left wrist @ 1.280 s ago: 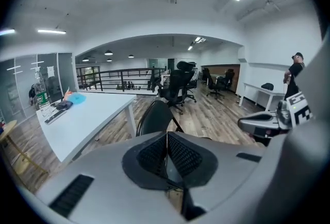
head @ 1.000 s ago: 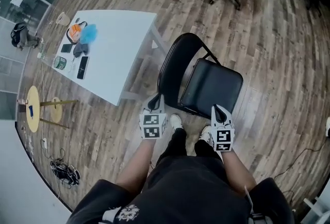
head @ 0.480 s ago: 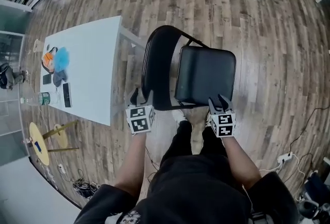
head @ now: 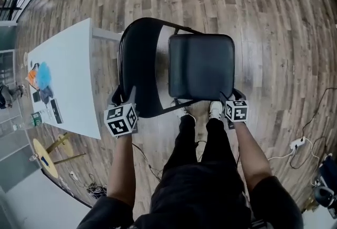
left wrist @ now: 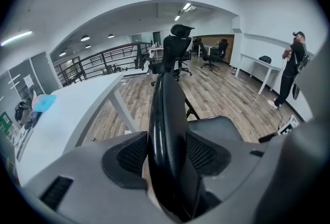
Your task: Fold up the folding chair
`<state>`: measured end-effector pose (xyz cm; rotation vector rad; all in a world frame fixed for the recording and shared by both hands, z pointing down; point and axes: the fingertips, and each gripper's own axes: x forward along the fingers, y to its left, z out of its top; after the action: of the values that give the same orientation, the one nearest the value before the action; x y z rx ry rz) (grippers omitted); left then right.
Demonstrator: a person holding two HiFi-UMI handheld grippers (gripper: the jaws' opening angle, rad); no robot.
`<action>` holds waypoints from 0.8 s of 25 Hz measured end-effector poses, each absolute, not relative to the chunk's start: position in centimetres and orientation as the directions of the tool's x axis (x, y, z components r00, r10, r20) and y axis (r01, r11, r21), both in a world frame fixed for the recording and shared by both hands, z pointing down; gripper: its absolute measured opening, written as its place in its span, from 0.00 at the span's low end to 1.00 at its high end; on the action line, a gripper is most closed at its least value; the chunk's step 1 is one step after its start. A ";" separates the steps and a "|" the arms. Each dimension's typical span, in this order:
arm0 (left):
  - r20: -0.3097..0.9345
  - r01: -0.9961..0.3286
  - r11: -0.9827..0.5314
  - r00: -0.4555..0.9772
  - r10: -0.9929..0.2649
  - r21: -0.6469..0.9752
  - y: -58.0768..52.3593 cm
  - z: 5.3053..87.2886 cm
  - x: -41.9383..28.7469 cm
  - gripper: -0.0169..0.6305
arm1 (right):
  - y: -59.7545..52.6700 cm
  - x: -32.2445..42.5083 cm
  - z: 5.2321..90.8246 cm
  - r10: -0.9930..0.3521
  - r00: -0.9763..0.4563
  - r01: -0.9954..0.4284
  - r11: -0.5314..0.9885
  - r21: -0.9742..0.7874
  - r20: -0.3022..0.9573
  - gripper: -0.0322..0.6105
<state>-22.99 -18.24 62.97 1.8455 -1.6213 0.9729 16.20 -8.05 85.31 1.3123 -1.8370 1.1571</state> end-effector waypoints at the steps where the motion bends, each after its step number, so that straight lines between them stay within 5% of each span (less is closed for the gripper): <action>1: 0.775 -0.982 -0.172 0.048 -0.630 -0.079 -18.5 63.4 -22.9 0.38 | -8.3 16.8 86.6 -0.413 -0.336 -0.942 0.140 -0.305 0.847 0.48; 10: 0.776 -0.984 -0.180 0.115 -0.620 0.001 -19.4 66.4 -22.1 0.38 | -8.2 20.0 96.5 -0.331 -0.427 -0.902 0.082 -0.425 0.842 0.54; 20: 0.814 -0.972 -0.228 0.170 -0.555 0.048 -19.3 69.1 -21.4 0.38 | -7.8 19.4 104.0 -0.294 -0.685 -0.691 -0.030 -0.722 0.667 0.63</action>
<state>-21.40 -19.25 69.07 1.8647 -1.4403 0.9187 19.36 -7.76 104.03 1.0376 -1.9355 1.7682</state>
